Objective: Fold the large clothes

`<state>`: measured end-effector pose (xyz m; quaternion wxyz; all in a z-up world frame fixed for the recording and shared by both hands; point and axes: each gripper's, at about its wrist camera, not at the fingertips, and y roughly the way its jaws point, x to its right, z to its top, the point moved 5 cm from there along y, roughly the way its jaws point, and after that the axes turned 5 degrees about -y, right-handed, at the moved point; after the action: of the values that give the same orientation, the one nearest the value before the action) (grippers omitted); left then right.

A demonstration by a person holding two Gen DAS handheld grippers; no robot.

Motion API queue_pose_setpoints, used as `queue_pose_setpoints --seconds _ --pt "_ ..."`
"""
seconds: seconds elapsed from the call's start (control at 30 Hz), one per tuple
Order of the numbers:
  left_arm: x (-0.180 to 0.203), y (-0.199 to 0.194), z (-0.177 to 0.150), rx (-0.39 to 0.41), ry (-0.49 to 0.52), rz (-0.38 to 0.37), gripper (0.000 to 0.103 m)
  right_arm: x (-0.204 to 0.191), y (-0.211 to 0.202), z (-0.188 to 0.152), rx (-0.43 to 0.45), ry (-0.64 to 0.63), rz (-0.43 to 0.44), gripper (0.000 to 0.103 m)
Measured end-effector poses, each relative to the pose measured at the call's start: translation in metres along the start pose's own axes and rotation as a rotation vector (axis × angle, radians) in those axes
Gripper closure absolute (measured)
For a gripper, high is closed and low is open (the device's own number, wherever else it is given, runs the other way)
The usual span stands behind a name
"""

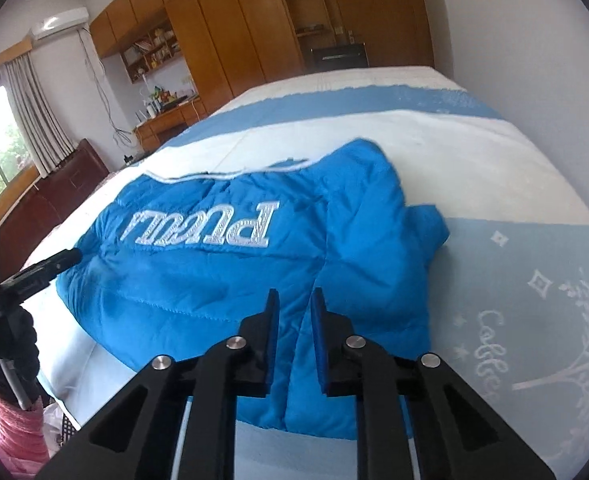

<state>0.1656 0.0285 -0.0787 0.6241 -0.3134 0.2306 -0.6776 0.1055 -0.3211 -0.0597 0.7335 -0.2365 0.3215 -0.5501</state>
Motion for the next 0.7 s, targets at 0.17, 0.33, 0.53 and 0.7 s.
queue_pose_setpoints --seconds 0.17,0.33,0.53,0.7 --pt "-0.002 0.019 -0.009 -0.034 0.007 0.014 0.046 -0.002 0.012 -0.009 -0.016 -0.014 -0.017 0.088" --pt "0.001 0.024 -0.014 -0.035 0.028 0.034 0.045 -0.001 0.026 -0.016 -0.033 -0.021 -0.020 0.089" --pt "0.004 0.026 -0.018 -0.028 0.035 0.063 0.045 0.005 0.034 -0.026 -0.037 0.003 0.008 0.090" --pt "0.003 0.011 -0.019 -0.023 0.015 0.084 0.044 0.007 0.036 -0.026 -0.039 0.000 0.010 0.090"
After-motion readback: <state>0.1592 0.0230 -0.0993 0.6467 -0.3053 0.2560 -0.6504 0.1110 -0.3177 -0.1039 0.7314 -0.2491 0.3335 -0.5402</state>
